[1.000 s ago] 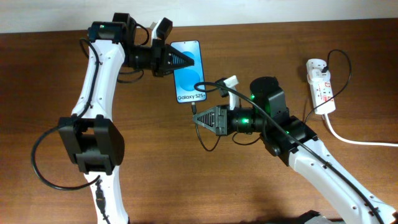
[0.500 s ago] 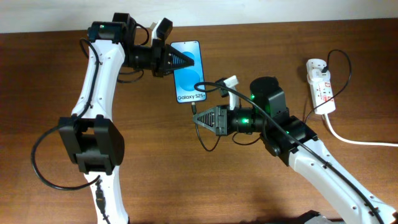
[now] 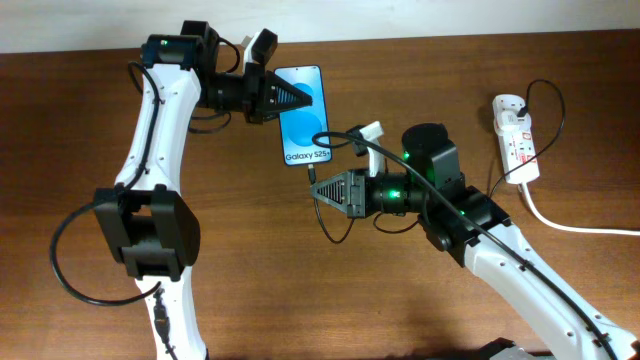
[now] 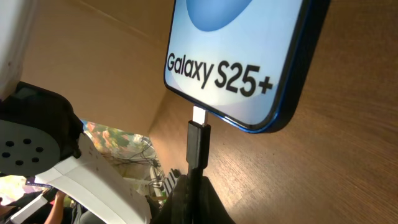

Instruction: Plug charger to phone and switch on socket

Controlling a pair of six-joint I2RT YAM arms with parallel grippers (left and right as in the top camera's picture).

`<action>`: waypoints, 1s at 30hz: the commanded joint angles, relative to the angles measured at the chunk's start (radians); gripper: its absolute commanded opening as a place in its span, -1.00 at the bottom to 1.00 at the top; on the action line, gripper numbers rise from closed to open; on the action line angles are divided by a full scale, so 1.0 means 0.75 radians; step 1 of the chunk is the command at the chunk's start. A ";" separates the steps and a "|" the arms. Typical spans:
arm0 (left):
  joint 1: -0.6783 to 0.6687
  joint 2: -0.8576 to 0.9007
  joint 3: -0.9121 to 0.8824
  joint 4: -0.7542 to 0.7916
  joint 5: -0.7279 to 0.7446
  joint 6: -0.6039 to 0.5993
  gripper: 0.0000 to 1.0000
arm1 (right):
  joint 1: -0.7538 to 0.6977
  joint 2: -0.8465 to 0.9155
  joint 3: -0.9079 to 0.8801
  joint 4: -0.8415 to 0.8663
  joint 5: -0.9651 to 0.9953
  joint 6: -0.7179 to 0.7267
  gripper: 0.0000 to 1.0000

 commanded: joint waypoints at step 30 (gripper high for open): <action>-0.070 -0.013 0.015 0.018 0.024 -0.052 -1.00 | -0.005 -0.002 0.003 0.015 0.039 0.022 -0.92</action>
